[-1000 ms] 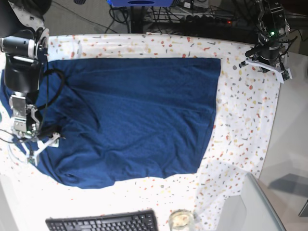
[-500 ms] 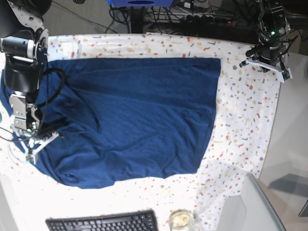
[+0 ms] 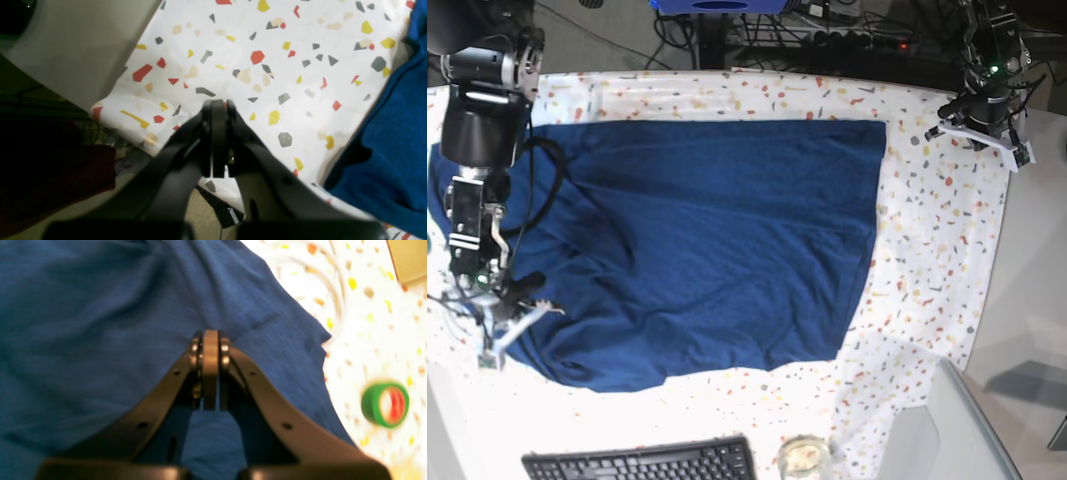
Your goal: Layout the t-shirt on the table in an organized manner, then fold the t-shirt properly
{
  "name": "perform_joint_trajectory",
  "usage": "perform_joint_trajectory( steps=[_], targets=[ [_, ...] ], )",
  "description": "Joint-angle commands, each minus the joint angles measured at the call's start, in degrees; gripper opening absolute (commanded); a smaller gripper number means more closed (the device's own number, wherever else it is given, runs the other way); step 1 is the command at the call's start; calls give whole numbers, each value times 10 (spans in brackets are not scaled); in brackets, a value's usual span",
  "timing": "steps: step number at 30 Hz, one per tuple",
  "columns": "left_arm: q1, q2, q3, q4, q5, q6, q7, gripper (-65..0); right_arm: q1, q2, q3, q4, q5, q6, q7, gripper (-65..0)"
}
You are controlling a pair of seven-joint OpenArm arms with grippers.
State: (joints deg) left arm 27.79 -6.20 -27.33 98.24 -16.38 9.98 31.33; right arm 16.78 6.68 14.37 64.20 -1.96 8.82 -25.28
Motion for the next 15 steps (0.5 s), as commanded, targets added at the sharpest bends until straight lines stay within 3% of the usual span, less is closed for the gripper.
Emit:
perform_joint_trajectory(
  steps=[1, 4, 5, 7, 10, 13, 15],
  targets=[
    [0, -6, -3, 9, 2, 0, -8, -650, 16, 0, -1, 27, 1, 9, 4, -650],
    [0, -6, -2, 11, 2, 0, -8, -650, 22, -5, 0, 40, 1, 3, -16, -650],
    [0, -6, -2, 11, 2, 0, -8, -650, 29, -5, 2, 38, 1, -12, -19, -648],
    [3, -6, -3, 11, 2, 0, -8, -650, 37, -2, 5, 8, 1, -72, -20, -632],
    [6, -11, -3, 10, 2, 0, -8, -650, 55, 9, 1, -65, 1, -134, -20, -510],
    [6, -13, -3, 9, 2, 0, -8, -650, 78, 20, 2, -147, 1, -138, -18, -353],
    [6, -13, -3, 8, 2, 0, -8, -650, 85, 21, 4, -177, 1, -140, -8, -294]
  ],
)
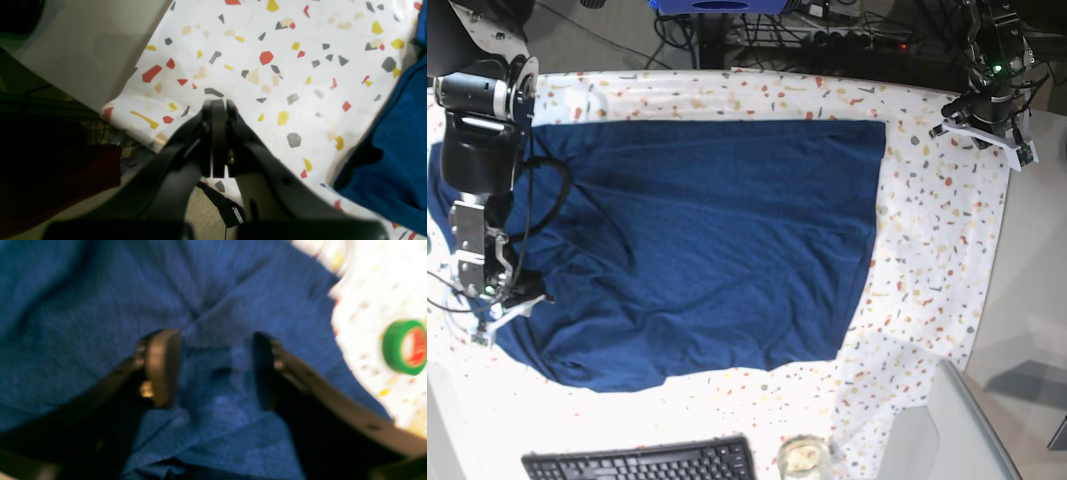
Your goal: Layout the t-shirt on the table in an organized manner, then fold the t-shirt properly
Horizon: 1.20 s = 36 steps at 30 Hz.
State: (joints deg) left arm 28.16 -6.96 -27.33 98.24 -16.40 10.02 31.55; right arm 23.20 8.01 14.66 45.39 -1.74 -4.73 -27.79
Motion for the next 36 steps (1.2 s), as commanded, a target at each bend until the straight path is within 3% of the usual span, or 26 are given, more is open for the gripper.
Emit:
perform_joint_trajectory(
  steps=[1, 7, 11, 20, 22, 26, 36],
  targets=[
    [2, -6, -3, 8, 3, 0, -11, -650, 19, 11, 2, 6, -2, -4, 32, -288],
    [2, -6, -3, 8, 3, 0, -11, -650, 2, 14, 2, 4, -2, -6, 63, -288],
    [2, -6, -3, 8, 3, 0, -11, -650, 1, 15, 2, 3, -2, -50, 63, -288],
    [9, -6, -3, 8, 3, 0, -12, -650, 8, 15, 2, -55, 1, -50, 66, -294],
    [10, -6, -3, 8, 3, 0, -12, -650, 7, 15, 2, -55, 1, -50, 67, -360],
    [11, -6, -3, 8, 3, 0, -12, -650, 7, 15, 2, -54, 2, -50, 67, -639],
    [11, -6, -3, 8, 3, 0, -12, -650, 6, 15, 2, -44, 2, -49, 64, -648]
  ],
)
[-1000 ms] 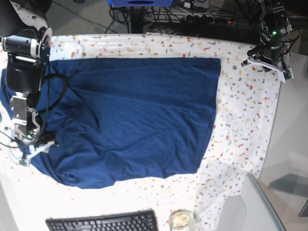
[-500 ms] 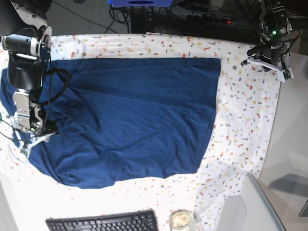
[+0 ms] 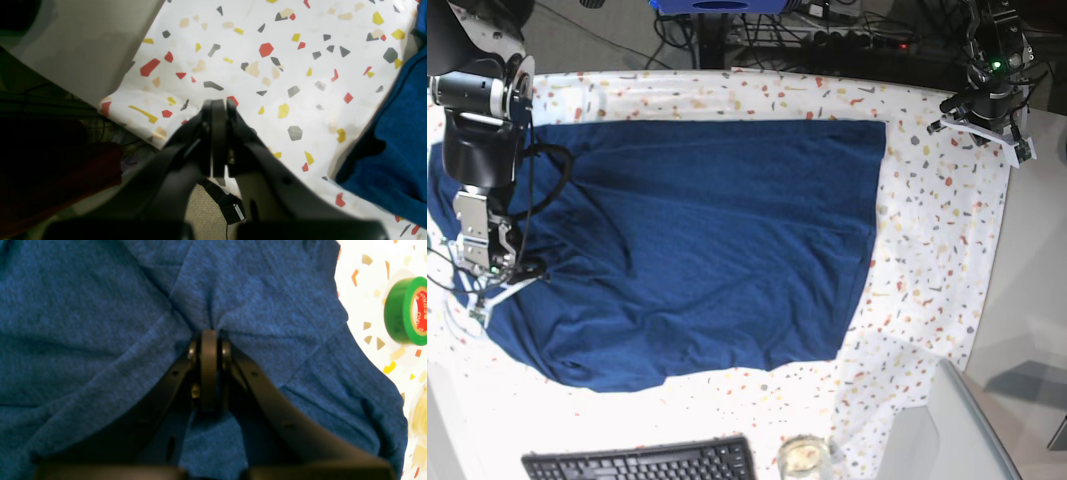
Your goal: Layout the t-shirt on the table in an organized manner, then fold the t-shirt properly
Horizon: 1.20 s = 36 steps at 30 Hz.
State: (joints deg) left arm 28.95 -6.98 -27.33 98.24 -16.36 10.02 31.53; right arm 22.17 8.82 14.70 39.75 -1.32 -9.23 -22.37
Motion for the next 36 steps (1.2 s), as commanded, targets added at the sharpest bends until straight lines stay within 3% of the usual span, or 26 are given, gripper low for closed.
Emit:
perform_joint_trajectory(
  steps=[1, 3, 8, 13, 15, 18, 26, 33, 36],
  targets=[
    [3, -5, -3, 8, 2, 0, -12, -650, 13, 6, 2, 21, -2, -4, 9, -647],
    [3, -5, -3, 8, 2, 0, -12, -650, 6, 6, 2, 37, -2, -4, 9, -624],
    [3, -5, -3, 10, 2, 0, -12, -650, 4, 5, 2, 45, -2, -4, 8, -432],
    [3, -5, -3, 8, 2, 0, -12, -650, 3, 5, 2, 45, -2, -4, 8, -422],
    [3, -5, -3, 8, 2, 0, -12, -650, 3, 5, 2, 45, -2, -4, 8, -452],
    [3, -5, -3, 8, 2, 0, -12, -650, -2, 5, 3, 46, -2, -4, 8, -650],
    [2, -5, -3, 8, 2, 0, -12, -650, -26, 3, -1, 102, -2, -4, 7, -648],
    [2, -5, -3, 11, 2, 0, -11, -650, -58, -14, -3, 255, -2, 0, -56, -645],
    [2, -5, -3, 12, 2, 0, -10, -650, -62, -31, -3, 319, -2, 62, -74, -648]
  ],
)
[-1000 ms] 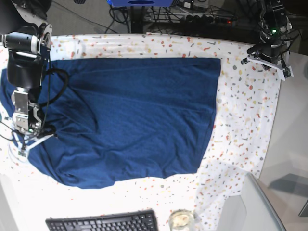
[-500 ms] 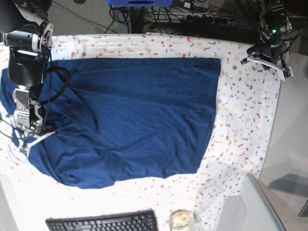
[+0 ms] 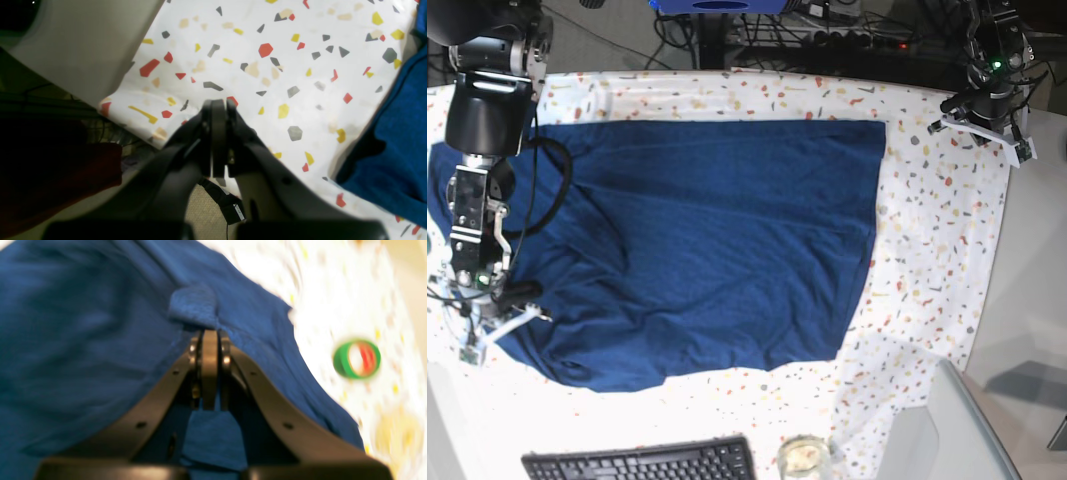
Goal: Layout the t-shirt on the table in an organized manner, then fold the t-shirt properly
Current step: 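Sweep the right gripper across the shirt to flatten wrinkles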
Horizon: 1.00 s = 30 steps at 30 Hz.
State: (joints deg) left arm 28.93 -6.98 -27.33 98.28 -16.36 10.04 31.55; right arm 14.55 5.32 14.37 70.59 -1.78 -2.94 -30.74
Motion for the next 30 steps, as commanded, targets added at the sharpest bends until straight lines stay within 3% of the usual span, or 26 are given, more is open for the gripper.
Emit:
perform_joint_trajectory(
  steps=[1, 7, 15, 22, 27, 30],
  targets=[
    [2, -5, -3, 12, 2, -1, -10, -650, 14, -4, 0, 26, 2, 22, 3, -648],
    [9, -5, -3, 12, 2, -1, -10, -650, 24, -40, -1, 70, 1, 159, -15, -648],
    [11, -5, -3, 19, 2, -1, -10, -650, 48, -66, -1, 69, 2, 322, -39, -648],
    [11, -5, -3, 20, 2, -1, -9, -650, 89, -93, -1, 69, 2, 429, -107, -648],
    [11, -5, -3, 20, 2, -1, -9, -650, 116, -115, -6, 69, 2, 429, -148, -648],
    [11, -5, -3, 20, 2, -1, -9, -650, 119, -117, -71, 69, 2, 429, -157, -648]
  ],
)
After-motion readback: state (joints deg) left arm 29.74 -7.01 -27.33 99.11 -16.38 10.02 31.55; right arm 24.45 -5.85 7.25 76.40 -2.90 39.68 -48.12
